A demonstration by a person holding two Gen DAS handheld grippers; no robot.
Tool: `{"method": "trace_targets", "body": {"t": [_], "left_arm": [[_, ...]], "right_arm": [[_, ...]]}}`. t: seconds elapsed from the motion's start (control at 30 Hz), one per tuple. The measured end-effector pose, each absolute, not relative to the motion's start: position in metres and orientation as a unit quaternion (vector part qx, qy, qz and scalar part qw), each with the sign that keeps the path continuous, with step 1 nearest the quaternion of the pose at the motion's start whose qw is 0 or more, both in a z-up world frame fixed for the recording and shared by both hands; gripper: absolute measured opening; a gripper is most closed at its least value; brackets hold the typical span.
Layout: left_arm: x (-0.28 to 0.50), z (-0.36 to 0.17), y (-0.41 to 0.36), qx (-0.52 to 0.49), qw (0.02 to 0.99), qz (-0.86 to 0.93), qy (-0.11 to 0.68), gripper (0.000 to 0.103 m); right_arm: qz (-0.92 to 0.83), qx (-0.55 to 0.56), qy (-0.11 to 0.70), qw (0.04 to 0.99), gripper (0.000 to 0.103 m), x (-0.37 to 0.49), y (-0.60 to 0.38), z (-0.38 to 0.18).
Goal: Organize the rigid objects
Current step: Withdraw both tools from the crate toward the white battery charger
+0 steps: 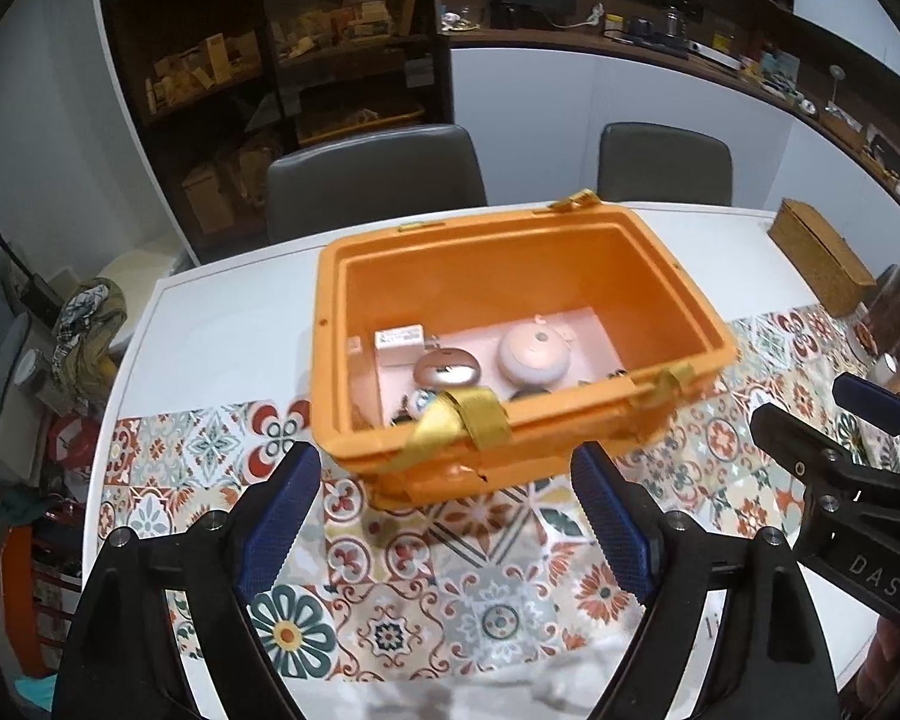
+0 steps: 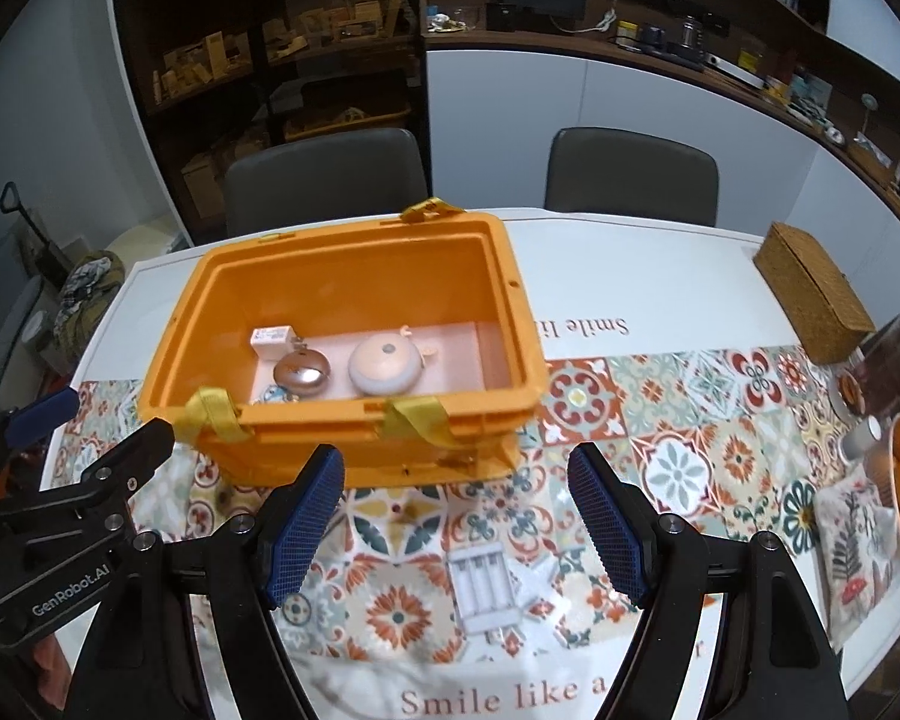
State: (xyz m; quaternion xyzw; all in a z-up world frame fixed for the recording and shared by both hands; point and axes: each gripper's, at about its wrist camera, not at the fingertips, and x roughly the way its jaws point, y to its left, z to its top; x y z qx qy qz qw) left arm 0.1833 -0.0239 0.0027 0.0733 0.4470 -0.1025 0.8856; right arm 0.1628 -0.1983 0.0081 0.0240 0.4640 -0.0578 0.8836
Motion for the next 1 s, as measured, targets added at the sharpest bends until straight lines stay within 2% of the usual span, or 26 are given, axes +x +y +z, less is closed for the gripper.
{"method": "trace_targets", "body": {"t": [0.5,1.0], "left_arm": [[0.148,-0.014,-0.053,0.091,0.872,-0.161,0.452,0.086],[0.131,-0.048,-0.062,0.078,0.856,-0.163,0.484,0.086]], "right_arm": [[-0.095,0.042,0.465,0.879,0.077,0.114,-0.224,0.000],[-0.090,0.068,0.472,0.874,0.077,0.086,-0.239,-0.033]]}}
